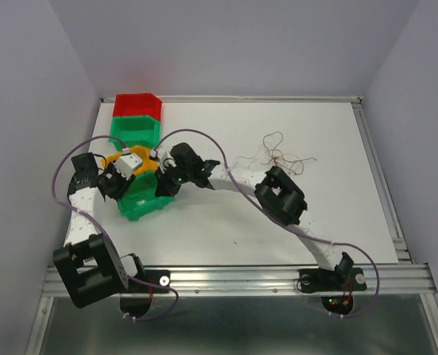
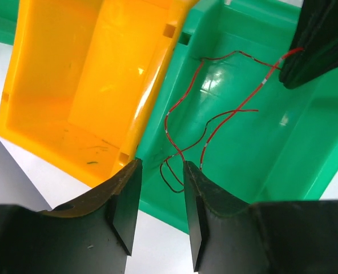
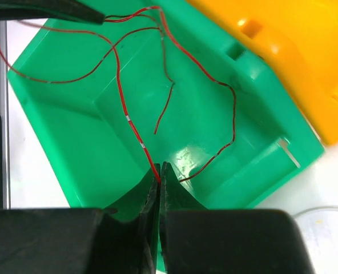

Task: Untangle the cables

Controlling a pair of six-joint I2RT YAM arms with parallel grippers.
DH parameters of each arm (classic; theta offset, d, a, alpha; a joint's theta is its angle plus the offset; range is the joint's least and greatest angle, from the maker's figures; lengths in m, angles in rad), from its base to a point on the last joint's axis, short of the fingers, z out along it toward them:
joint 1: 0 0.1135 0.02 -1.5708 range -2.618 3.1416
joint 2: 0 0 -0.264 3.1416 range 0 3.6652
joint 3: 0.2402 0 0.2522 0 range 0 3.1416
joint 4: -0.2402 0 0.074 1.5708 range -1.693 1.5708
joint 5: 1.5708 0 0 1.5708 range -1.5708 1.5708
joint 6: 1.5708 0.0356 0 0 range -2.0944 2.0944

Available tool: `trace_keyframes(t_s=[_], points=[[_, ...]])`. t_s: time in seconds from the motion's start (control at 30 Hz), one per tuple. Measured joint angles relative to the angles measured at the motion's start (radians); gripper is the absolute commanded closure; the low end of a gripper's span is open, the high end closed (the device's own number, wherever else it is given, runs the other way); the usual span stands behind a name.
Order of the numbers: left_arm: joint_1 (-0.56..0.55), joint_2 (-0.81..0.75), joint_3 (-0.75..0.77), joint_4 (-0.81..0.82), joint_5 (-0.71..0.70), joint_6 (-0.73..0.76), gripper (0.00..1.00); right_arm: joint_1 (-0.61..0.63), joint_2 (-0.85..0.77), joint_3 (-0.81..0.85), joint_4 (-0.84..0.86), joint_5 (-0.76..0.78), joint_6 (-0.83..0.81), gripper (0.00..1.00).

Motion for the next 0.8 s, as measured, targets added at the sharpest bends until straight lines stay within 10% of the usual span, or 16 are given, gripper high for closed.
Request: trace_keyframes(t_s=[0.8], points=[[0.025, -0.162, 0.098, -0.054, 0.014, -0.066, 0.56, 0.083, -0.204, -0.145, 0.01, 0.203, 0.036, 0.36]])
